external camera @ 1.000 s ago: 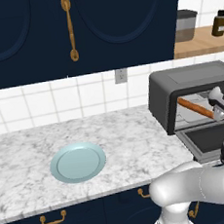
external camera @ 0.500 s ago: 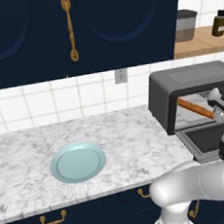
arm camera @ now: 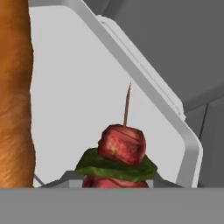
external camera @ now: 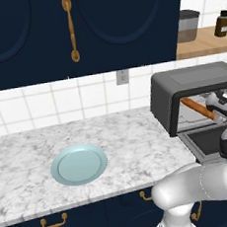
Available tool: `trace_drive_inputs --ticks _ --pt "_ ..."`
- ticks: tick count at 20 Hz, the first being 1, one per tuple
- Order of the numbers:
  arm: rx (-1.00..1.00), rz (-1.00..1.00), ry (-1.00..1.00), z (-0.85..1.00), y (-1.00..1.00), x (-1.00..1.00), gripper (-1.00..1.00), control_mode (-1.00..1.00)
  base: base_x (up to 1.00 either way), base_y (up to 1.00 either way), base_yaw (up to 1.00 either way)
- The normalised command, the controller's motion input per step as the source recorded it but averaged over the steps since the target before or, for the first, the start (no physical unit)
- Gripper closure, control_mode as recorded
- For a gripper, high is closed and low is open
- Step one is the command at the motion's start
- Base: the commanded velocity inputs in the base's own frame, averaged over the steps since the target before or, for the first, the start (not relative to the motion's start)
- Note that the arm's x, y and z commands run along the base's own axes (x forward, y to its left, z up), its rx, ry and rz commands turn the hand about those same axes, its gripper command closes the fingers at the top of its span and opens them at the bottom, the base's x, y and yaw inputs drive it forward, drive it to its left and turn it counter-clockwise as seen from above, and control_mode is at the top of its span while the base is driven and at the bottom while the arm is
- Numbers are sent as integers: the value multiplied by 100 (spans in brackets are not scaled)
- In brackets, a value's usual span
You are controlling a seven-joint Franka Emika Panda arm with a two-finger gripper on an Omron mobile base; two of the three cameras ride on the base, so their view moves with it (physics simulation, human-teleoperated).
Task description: Pick up the kebab skewer and baguette bread, and place them inside the toaster oven. Close the toaster oven door and start by setting the timer.
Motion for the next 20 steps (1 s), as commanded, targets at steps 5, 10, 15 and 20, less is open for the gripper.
trace_drive_inputs --ticks 5,10,15,20 --pt "0 4 15 10 0 51 100 -100 0 0 0" --pt "0 5 29 16 0 33 100 -100 0 0 0" --pt "0 8 36 33 0 43 -100 -100 0 0 0" --pt "0 13 24 39 0 27 -100 -100 0 0 0"
